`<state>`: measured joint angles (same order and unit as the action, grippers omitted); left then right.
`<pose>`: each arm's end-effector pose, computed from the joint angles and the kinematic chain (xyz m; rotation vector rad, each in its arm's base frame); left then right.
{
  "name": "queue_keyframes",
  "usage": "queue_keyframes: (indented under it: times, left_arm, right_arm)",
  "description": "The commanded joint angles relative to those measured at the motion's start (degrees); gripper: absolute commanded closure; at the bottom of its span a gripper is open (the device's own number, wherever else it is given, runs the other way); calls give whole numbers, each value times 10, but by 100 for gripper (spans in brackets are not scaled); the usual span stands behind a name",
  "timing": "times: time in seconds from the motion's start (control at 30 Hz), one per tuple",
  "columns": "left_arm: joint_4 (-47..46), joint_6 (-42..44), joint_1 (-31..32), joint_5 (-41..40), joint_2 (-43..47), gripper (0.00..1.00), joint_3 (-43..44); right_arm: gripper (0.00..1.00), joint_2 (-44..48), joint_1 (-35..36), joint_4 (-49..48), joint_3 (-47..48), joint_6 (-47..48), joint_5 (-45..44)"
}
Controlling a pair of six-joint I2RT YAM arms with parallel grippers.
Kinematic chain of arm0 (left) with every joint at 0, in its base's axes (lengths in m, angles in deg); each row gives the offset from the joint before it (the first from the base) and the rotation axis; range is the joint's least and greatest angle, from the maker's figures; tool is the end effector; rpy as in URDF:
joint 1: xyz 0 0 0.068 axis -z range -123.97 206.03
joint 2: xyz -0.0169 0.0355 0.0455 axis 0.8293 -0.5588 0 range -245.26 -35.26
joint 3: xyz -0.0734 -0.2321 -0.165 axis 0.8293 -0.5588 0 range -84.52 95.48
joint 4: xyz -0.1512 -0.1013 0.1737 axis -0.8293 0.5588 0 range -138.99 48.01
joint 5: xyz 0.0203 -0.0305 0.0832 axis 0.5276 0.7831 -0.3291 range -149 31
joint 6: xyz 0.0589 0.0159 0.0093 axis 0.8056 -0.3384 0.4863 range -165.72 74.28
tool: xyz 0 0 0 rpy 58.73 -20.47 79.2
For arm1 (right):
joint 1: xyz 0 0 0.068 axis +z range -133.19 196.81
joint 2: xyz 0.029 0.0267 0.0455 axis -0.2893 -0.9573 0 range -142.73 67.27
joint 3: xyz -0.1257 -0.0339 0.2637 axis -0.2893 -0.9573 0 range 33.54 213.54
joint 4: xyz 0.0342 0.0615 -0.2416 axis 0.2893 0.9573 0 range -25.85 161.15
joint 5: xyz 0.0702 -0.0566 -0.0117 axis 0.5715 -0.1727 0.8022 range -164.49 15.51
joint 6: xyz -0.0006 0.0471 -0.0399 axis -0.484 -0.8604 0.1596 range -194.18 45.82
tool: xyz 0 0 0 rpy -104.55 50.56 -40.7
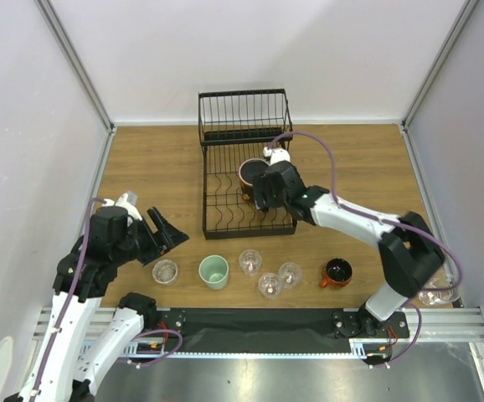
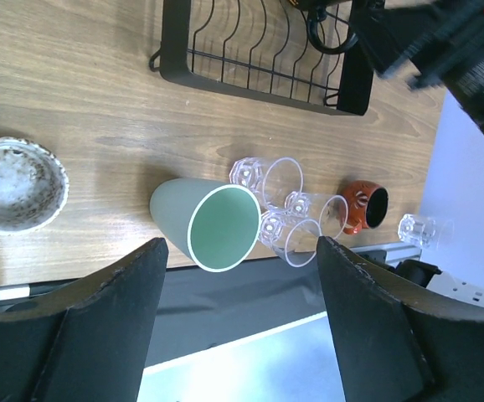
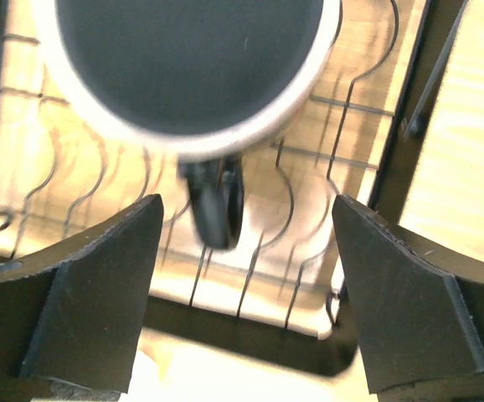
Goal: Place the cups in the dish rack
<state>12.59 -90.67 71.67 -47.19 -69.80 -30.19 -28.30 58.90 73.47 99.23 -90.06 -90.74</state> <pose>0.0687 -0.0293 0.3318 -0.5010 2.3560 -0.7579 0.2855 0.2404 0.2582 -0.3578 2.2042 0.2345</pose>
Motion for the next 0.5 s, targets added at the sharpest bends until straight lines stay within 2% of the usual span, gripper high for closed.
queue_keyframes:
  times: [0.0, 0.07, 0.17, 0.27, 0.3, 0.33, 0.37, 0.47]
  left_arm:
    - [-27, 10, 2, 17, -8, 22, -9]
    - [-31, 10, 2, 22, -10, 23, -16]
    - [-35, 10, 2, 27, -12, 25, -23]
    - [-44, 11, 2, 38, -14, 33, -27]
    - [-45, 12, 2, 44, -16, 34, -26]
    - [-46, 12, 2, 45, -14, 35, -24]
    - [-48, 13, 2, 46, -14, 36, -22]
    - [-46, 14, 2, 46, -12, 36, -20]
  right_arm:
    - [14, 78, 0, 1, -31, -25, 34]
    - [16, 115, -9, -11, -63, -30, 75]
    - [25, 130, -35, -37, -89, -54, 157]
    - [42, 116, -50, -51, -93, -74, 190]
    - [58, 113, -51, -54, -93, -78, 191]
    - [63, 111, -52, -64, -94, -86, 191]
    - [64, 107, -52, -69, -94, -90, 188]
    - [56, 82, -53, -77, -86, -90, 182]
